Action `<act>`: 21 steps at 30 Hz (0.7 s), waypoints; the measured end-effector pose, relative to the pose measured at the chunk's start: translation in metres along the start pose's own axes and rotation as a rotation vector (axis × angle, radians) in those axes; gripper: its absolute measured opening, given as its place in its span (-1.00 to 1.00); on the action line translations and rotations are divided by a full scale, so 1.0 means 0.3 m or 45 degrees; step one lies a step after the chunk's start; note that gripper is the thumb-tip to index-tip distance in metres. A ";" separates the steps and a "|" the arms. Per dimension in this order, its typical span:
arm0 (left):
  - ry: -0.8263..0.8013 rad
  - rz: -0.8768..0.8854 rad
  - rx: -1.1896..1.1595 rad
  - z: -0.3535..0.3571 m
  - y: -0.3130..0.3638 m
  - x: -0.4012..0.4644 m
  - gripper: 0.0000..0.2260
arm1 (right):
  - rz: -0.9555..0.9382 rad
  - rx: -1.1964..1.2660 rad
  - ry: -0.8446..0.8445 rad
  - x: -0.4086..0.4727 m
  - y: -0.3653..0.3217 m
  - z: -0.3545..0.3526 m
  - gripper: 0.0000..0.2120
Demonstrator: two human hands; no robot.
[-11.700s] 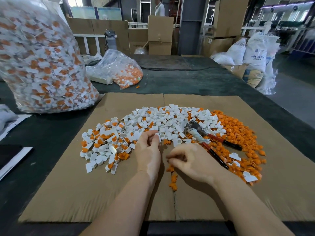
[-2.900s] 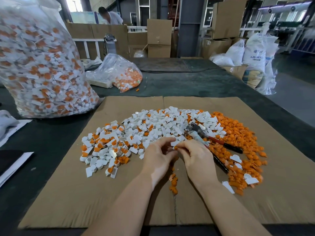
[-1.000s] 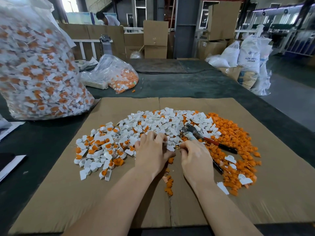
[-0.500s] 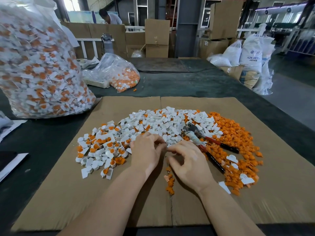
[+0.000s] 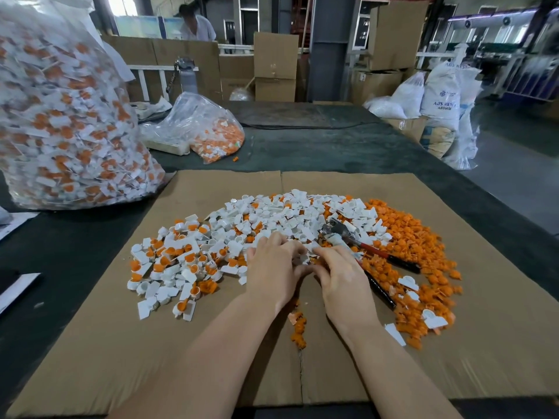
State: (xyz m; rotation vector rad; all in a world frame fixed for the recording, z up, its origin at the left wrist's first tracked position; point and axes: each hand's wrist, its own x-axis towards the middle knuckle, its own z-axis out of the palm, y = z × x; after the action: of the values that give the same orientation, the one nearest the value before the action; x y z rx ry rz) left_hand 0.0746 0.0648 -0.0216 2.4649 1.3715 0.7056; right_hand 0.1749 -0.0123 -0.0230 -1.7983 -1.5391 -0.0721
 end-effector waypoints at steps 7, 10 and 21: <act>0.071 0.071 -0.173 -0.008 -0.008 -0.031 -0.84 | 0.006 0.002 -0.001 -0.002 -0.002 0.000 -0.81; 0.101 0.007 -0.361 -0.020 -0.008 -0.038 -0.88 | -0.014 0.026 0.048 -0.005 -0.003 -0.005 -0.84; -0.007 -0.225 -0.776 -0.023 -0.028 -0.054 -0.79 | 0.280 0.521 0.076 -0.001 0.011 -0.008 -0.91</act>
State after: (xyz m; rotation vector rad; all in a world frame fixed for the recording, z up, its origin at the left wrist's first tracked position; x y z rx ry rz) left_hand 0.0577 0.0553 -0.0239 1.8460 1.1351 0.9095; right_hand 0.1789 -0.0138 -0.0231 -1.6049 -1.2013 0.2740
